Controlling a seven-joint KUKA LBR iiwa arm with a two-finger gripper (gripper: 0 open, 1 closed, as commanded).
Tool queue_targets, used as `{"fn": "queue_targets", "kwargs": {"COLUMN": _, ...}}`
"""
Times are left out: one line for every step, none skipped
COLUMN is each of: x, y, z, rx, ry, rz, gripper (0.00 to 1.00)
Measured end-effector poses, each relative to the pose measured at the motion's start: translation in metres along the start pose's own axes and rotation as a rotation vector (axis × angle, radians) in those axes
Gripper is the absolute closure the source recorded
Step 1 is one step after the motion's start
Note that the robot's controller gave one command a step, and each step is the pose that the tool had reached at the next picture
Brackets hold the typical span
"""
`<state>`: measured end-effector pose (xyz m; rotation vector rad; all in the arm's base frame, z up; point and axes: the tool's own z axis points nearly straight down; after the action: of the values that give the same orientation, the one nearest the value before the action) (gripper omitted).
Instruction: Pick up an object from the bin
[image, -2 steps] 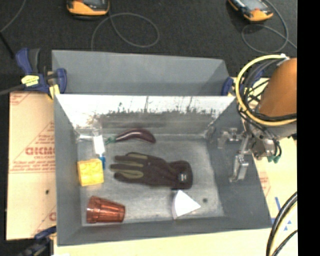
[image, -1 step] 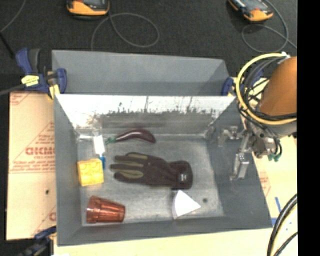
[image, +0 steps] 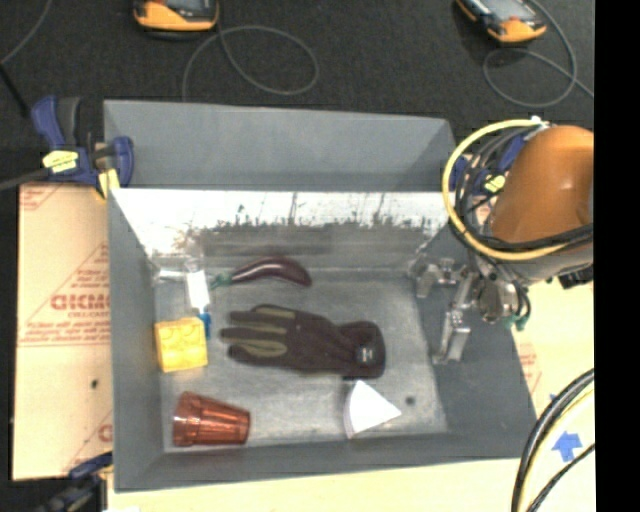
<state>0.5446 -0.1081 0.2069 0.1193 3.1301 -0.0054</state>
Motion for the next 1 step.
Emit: {"fn": "queue_targets", "kwargs": {"x": -0.0141, "y": 0.0385, "z": 0.041, "rx": -0.002, "ry": 0.002, "rz": -0.023, "gripper": 0.0}}
